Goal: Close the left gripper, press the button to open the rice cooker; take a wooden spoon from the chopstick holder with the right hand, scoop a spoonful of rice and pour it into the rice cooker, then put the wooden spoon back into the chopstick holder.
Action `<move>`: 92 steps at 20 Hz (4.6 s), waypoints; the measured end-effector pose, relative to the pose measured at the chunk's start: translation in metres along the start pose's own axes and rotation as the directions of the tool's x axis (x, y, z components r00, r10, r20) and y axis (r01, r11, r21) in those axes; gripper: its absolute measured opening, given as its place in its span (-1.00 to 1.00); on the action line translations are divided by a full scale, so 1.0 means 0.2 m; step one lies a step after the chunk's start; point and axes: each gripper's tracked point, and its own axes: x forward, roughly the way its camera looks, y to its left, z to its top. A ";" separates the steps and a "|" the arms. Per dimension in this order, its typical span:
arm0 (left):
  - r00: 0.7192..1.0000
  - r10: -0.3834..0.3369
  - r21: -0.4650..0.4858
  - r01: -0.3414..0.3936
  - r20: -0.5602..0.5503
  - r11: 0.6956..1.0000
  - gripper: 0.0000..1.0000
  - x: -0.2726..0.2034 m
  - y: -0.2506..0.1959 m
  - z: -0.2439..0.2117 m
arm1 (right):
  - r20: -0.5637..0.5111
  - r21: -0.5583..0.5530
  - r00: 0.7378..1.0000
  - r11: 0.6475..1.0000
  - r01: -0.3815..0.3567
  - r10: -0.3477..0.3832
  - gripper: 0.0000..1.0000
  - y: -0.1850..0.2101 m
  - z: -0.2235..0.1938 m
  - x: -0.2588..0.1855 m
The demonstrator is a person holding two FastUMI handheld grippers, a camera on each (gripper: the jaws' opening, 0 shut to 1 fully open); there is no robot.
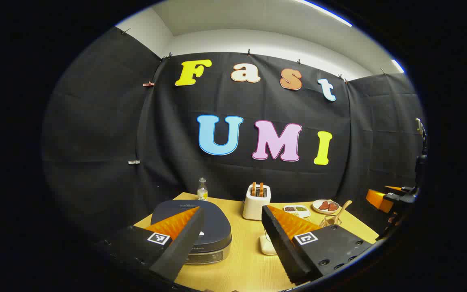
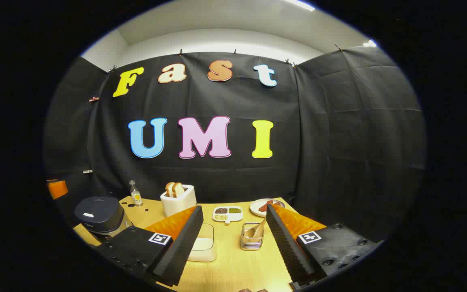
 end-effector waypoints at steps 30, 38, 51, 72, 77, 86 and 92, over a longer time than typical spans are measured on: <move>0.993 -0.082 0.011 0.084 -0.085 0.996 0.69 0.28 0.16 -0.04 | -0.059 0.000 0.998 0.999 -0.033 0.033 0.96 0.19 -0.15 -0.13; 0.983 -0.068 -0.004 0.068 -0.171 0.998 -0.59 0.42 0.37 -0.10 | -0.073 0.013 0.997 0.999 0.036 -0.035 0.96 0.07 -0.17 -0.18; 0.864 -0.075 -0.081 0.039 -0.498 0.996 -0.90 0.56 0.47 -0.66 | -0.150 0.022 0.977 0.987 0.158 -0.153 0.96 -0.15 -0.27 -0.28; 0.939 0.102 0.024 -0.099 -0.328 0.995 -0.88 0.52 0.46 -0.28 | -0.261 0.067 0.965 0.998 0.011 0.007 0.96 -0.12 -0.33 0.18; 0.975 0.180 0.021 -0.179 -0.129 0.984 -0.82 0.53 0.40 0.10 | -0.257 0.084 0.966 0.996 -0.001 0.023 0.97 -0.15 -0.33 0.41; 0.957 0.246 -0.066 -0.258 -0.154 0.964 0.90 0.44 0.25 -0.01 | -0.347 0.194 0.936 0.971 0.138 -0.064 0.98 -0.43 -0.54 0.81; 0.933 0.268 -0.047 -0.287 -0.242 0.957 0.92 0.42 0.10 -0.15 | -0.454 0.296 0.887 0.924 0.242 -0.087 0.98 -0.63 -0.78 1.04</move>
